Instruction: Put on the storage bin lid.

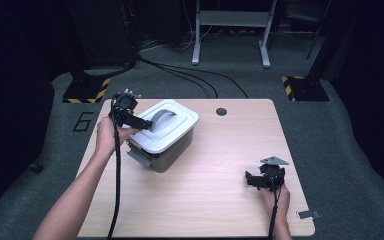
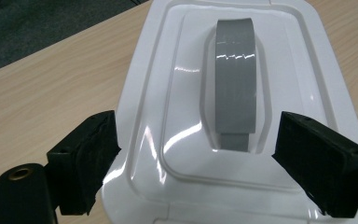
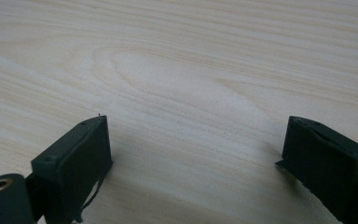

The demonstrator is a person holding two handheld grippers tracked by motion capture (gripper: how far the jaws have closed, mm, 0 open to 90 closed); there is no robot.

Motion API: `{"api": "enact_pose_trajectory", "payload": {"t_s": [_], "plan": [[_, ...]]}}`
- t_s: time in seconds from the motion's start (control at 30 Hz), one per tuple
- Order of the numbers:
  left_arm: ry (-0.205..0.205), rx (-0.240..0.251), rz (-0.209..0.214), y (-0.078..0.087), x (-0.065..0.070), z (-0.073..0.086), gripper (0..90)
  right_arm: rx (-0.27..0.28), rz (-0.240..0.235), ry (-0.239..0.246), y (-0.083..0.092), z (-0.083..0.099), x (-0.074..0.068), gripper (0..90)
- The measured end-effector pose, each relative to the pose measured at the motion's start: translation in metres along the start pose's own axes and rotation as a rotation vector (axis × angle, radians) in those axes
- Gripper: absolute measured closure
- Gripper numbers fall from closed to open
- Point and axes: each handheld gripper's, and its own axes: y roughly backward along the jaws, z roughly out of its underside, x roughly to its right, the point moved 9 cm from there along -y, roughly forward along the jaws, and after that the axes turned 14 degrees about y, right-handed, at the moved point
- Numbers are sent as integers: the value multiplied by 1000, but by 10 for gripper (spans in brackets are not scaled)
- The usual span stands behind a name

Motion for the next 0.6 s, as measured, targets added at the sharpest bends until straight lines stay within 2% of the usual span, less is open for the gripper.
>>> {"api": "enact_pose_trajectory", "payload": {"t_s": [0.43, 0.6], "plan": [[15, 79, 1, 29, -16, 24, 73, 0, 0, 0, 0, 0, 0, 69], [17, 89, 0, 35, -22, 39, 61, 0, -1, 0, 0, 0, 0, 69]]}}
